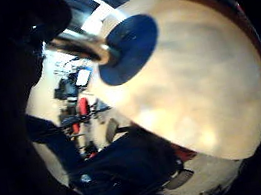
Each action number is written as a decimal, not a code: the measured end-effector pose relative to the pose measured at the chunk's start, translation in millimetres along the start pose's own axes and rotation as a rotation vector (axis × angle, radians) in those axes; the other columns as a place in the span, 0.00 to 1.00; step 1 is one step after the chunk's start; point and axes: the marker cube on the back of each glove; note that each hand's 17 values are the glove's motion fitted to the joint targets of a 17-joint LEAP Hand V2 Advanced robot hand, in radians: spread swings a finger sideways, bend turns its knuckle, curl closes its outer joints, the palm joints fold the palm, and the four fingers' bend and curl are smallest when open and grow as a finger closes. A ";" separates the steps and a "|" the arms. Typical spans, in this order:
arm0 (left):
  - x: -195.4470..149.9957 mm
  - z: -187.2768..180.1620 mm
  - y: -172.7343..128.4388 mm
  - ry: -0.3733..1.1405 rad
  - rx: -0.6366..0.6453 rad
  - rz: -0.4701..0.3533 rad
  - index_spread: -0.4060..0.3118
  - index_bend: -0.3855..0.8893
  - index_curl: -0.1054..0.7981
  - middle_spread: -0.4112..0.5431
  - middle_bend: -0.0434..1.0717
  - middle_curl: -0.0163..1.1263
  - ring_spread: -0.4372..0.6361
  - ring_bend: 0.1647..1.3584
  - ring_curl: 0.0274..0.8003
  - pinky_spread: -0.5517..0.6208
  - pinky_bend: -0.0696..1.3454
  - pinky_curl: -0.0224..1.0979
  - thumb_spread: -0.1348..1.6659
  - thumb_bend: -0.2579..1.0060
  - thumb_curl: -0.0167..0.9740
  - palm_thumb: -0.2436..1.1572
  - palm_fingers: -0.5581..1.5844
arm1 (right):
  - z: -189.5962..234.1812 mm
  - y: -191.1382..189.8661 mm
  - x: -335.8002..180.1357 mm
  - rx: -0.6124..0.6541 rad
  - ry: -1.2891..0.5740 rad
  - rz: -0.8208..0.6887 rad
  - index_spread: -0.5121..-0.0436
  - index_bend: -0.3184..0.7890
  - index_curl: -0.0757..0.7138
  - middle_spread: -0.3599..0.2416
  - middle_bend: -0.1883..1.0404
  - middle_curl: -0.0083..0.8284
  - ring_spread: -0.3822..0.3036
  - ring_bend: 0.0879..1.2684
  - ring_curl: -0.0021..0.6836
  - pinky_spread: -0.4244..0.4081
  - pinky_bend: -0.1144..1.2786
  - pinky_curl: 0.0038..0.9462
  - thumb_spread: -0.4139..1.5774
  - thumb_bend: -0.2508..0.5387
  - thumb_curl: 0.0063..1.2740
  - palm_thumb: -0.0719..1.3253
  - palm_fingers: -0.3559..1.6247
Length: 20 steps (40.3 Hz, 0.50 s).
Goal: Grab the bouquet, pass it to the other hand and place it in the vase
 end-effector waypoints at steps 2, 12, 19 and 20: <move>16.2 -13.8 -1.3 -0.012 0.031 0.007 0.05 0.80 0.75 0.07 0.72 0.54 0.07 0.57 0.61 0.13 0.47 0.46 0.53 0.19 0.55 0.75 0.94 | -13.3 -0.8 7.7 0.067 0.061 0.011 0.52 0.41 0.76 0.27 0.40 0.74 0.21 0.33 0.78 0.23 0.35 0.50 0.46 0.26 0.51 0.69 0.70; 73.6 -100.9 -22.9 -0.018 0.280 0.028 0.03 0.84 0.78 0.06 0.76 0.55 0.06 0.61 0.63 0.12 0.50 0.48 0.48 0.19 0.61 0.76 0.92 | -78.1 5.9 23.0 0.288 0.056 0.118 0.48 0.44 0.71 0.25 0.37 0.69 0.21 0.19 0.69 0.37 0.25 0.44 0.61 0.30 0.47 0.68 0.66; 80.9 -153.7 -47.7 -0.030 0.422 0.036 0.03 0.85 0.80 0.06 0.78 0.56 0.06 0.62 0.64 0.12 0.51 0.48 0.47 0.18 0.65 0.76 0.91 | -111.3 11.6 32.3 0.347 0.090 0.185 0.48 0.42 0.68 0.25 0.34 0.65 0.22 0.15 0.64 0.42 0.22 0.40 0.64 0.30 0.47 0.71 0.67; 79.1 -158.2 -49.7 -0.029 0.434 0.033 0.03 0.85 0.80 0.06 0.78 0.56 0.06 0.62 0.64 0.12 0.51 0.48 0.47 0.18 0.65 0.76 0.91 | -113.8 12.8 30.4 0.351 0.090 0.191 0.48 0.42 0.67 0.25 0.34 0.65 0.22 0.15 0.64 0.42 0.22 0.40 0.64 0.30 0.47 0.71 0.67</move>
